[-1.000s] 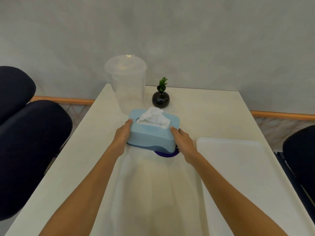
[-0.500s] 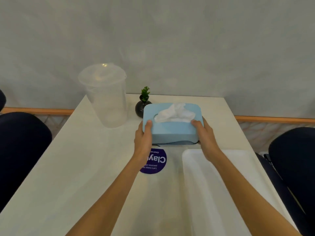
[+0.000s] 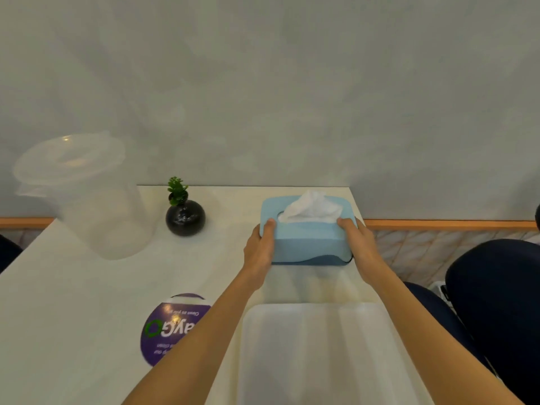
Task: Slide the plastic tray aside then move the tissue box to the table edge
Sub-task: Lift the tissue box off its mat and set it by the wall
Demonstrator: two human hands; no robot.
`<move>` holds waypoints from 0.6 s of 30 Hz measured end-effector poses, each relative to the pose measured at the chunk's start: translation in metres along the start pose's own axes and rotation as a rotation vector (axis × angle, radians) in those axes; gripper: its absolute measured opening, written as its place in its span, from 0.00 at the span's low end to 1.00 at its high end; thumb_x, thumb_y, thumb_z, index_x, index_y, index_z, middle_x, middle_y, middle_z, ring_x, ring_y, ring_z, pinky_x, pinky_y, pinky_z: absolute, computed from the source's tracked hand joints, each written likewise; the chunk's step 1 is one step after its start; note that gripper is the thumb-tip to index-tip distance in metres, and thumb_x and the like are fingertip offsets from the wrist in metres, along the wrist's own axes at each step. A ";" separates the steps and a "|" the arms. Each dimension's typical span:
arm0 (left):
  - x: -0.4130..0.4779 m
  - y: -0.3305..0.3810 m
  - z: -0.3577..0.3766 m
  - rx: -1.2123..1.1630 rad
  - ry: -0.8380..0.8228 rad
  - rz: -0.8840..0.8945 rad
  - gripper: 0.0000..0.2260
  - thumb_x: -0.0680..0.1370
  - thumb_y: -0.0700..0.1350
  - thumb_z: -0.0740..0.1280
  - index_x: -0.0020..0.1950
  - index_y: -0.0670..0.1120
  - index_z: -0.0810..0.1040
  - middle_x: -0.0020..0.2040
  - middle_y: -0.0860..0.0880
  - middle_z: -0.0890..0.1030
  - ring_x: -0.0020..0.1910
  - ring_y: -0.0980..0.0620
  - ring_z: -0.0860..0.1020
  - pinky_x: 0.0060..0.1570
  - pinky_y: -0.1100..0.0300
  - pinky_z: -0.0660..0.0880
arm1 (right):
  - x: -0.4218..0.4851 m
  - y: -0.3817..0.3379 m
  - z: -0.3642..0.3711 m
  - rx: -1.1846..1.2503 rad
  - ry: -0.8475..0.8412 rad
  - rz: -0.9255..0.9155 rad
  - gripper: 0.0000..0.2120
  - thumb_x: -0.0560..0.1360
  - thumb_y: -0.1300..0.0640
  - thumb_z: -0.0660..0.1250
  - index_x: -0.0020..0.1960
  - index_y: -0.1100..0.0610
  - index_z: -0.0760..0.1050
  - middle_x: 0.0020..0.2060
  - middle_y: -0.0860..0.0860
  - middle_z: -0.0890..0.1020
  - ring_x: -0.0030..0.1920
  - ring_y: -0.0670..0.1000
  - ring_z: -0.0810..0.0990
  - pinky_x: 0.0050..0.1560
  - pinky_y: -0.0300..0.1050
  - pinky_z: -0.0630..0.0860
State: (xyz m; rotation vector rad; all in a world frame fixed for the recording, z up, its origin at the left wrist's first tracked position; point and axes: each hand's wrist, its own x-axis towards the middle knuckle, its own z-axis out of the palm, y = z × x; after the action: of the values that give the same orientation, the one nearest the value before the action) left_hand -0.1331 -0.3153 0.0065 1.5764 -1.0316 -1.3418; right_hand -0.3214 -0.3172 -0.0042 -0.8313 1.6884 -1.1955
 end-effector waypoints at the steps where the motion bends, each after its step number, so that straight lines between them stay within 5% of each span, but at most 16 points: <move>1: 0.005 0.001 0.004 0.004 -0.001 0.004 0.22 0.80 0.59 0.54 0.68 0.48 0.68 0.56 0.48 0.72 0.52 0.49 0.71 0.50 0.56 0.66 | 0.007 0.000 -0.001 -0.001 -0.006 0.000 0.21 0.76 0.46 0.60 0.66 0.52 0.69 0.55 0.54 0.76 0.51 0.54 0.74 0.38 0.42 0.71; 18: 0.076 0.026 0.047 0.178 0.068 0.054 0.27 0.79 0.63 0.53 0.66 0.43 0.68 0.56 0.45 0.73 0.52 0.47 0.72 0.49 0.55 0.67 | 0.090 -0.025 -0.008 -0.051 -0.121 -0.016 0.25 0.75 0.41 0.60 0.68 0.51 0.67 0.59 0.56 0.77 0.54 0.56 0.76 0.46 0.47 0.73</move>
State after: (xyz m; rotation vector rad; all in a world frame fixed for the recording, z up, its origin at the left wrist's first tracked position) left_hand -0.1739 -0.3990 0.0002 1.6997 -1.1694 -1.1794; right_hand -0.3625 -0.4013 -0.0039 -0.9318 1.6217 -1.0945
